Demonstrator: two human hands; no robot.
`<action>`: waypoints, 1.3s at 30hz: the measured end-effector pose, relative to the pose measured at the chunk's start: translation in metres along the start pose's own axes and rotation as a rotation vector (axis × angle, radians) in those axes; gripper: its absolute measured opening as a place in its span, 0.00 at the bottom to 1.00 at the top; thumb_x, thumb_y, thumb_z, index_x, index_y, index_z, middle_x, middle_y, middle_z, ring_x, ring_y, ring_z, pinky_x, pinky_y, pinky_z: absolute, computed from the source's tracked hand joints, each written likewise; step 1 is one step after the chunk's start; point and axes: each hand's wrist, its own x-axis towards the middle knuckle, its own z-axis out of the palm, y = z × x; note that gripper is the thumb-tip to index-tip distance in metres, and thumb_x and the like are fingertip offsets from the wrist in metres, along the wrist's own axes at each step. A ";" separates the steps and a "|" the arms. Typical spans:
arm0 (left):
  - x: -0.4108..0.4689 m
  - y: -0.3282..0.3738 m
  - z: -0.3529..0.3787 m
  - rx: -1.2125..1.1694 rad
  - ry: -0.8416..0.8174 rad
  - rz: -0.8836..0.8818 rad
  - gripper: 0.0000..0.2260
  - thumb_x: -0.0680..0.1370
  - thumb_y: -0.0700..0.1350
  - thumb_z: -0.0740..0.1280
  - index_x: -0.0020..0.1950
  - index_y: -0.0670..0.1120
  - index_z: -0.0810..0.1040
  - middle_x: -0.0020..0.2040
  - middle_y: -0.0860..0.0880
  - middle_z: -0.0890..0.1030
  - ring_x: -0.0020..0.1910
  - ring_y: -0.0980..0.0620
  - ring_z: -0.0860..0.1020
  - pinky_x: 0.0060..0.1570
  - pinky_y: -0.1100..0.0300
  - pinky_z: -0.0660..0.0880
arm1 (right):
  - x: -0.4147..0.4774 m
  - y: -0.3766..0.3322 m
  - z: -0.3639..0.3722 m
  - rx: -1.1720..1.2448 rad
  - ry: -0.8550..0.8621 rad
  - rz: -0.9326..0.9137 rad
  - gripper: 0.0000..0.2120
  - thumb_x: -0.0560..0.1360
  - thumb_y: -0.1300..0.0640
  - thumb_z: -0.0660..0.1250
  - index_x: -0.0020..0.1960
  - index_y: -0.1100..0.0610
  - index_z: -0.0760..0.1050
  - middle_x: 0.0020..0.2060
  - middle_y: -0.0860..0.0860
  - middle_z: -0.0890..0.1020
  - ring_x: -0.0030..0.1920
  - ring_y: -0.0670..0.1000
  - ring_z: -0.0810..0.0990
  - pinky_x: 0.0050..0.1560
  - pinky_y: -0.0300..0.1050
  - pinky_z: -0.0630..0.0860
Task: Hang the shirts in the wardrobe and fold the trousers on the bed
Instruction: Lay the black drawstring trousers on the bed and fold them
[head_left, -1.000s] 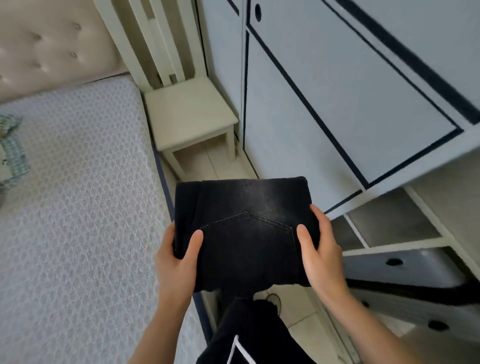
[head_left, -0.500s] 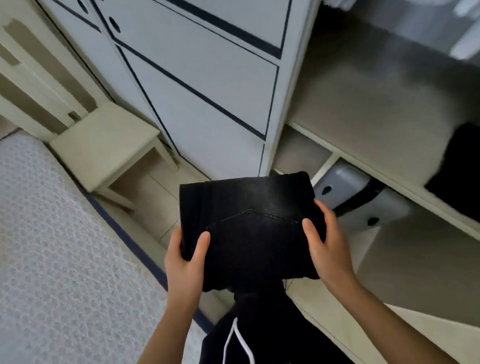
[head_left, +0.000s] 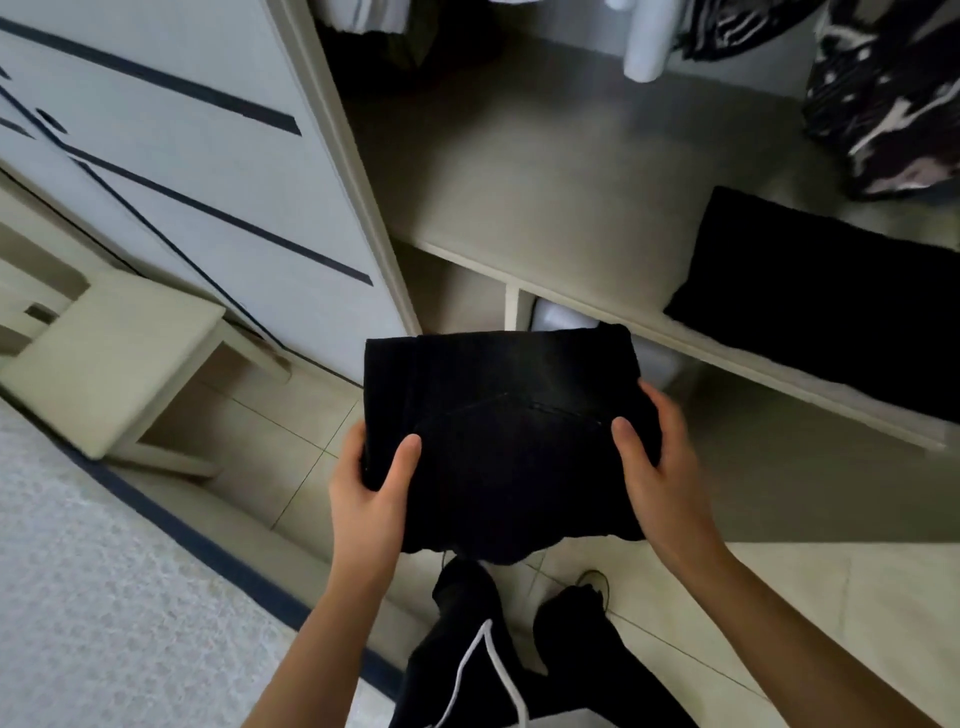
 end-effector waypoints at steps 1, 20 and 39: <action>-0.004 0.004 0.011 -0.005 0.003 0.004 0.10 0.79 0.48 0.69 0.59 0.53 0.78 0.52 0.54 0.83 0.52 0.56 0.82 0.48 0.59 0.81 | 0.002 0.001 -0.012 -0.002 0.007 -0.005 0.24 0.79 0.46 0.61 0.74 0.41 0.61 0.70 0.41 0.70 0.69 0.46 0.70 0.69 0.57 0.70; -0.004 0.081 0.119 -0.117 -0.183 0.107 0.21 0.72 0.59 0.72 0.64 0.58 0.75 0.57 0.59 0.81 0.54 0.59 0.81 0.43 0.67 0.79 | 0.039 -0.013 -0.140 0.048 0.241 -0.131 0.23 0.79 0.47 0.63 0.73 0.44 0.65 0.63 0.36 0.71 0.57 0.31 0.69 0.59 0.32 0.63; 0.069 0.122 0.249 -0.184 -0.624 -0.098 0.30 0.67 0.47 0.79 0.67 0.58 0.74 0.58 0.55 0.82 0.55 0.53 0.82 0.56 0.48 0.80 | 0.096 0.009 -0.227 0.323 0.555 -0.062 0.30 0.74 0.51 0.71 0.73 0.50 0.64 0.58 0.39 0.75 0.53 0.32 0.74 0.44 0.19 0.69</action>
